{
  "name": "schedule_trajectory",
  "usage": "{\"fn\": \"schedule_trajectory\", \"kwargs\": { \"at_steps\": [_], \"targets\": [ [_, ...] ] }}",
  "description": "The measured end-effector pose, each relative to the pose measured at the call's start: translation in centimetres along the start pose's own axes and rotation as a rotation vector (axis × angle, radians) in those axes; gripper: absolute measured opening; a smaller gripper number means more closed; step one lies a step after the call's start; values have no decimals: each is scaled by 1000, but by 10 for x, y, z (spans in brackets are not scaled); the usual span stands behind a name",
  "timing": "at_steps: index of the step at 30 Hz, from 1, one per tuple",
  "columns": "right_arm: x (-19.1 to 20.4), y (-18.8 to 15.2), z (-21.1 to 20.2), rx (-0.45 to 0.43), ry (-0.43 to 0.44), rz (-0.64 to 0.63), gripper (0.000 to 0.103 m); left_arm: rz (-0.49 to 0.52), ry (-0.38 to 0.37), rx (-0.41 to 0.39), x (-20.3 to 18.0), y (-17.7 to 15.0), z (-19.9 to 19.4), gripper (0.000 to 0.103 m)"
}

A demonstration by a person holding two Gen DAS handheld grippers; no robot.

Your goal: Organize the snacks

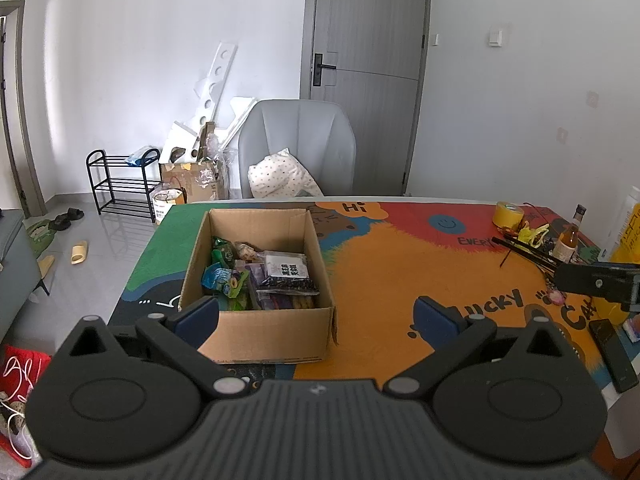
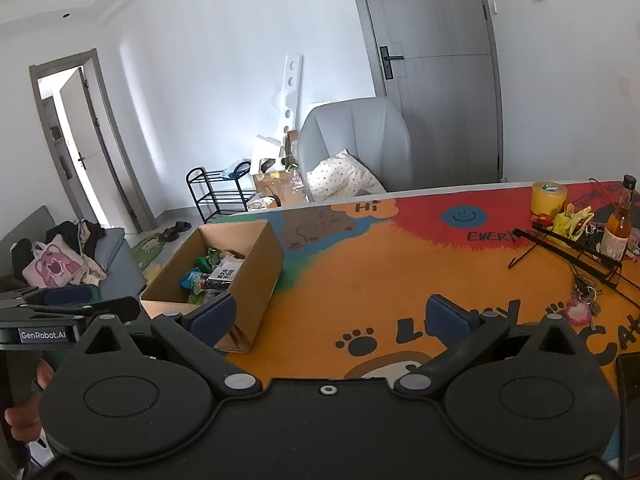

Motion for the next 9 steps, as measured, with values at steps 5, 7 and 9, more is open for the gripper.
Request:
{"fn": "schedule_trajectory", "kwargs": {
  "at_steps": [5,7,9],
  "targets": [
    [0,0,0,1,-1,1,103,9,-7,0,-3,-1,0,103],
    [0,-1,0,2,0,0,103,8,-7,0,-3,-1,0,103],
    [0,-1,0,2,0,1,103,8,-8,0,-4,-2,-1,103]
  ]
}}
Point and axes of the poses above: each gripper's, at about its wrist camera, not at the fingertips, and z roughly the way its jaws point, x to its left, y to its top, the point moved 9 cm from there along z, roughly the way its jaws point, and after that the axes turned 3 degrees about -x, right-handed, at the moved point
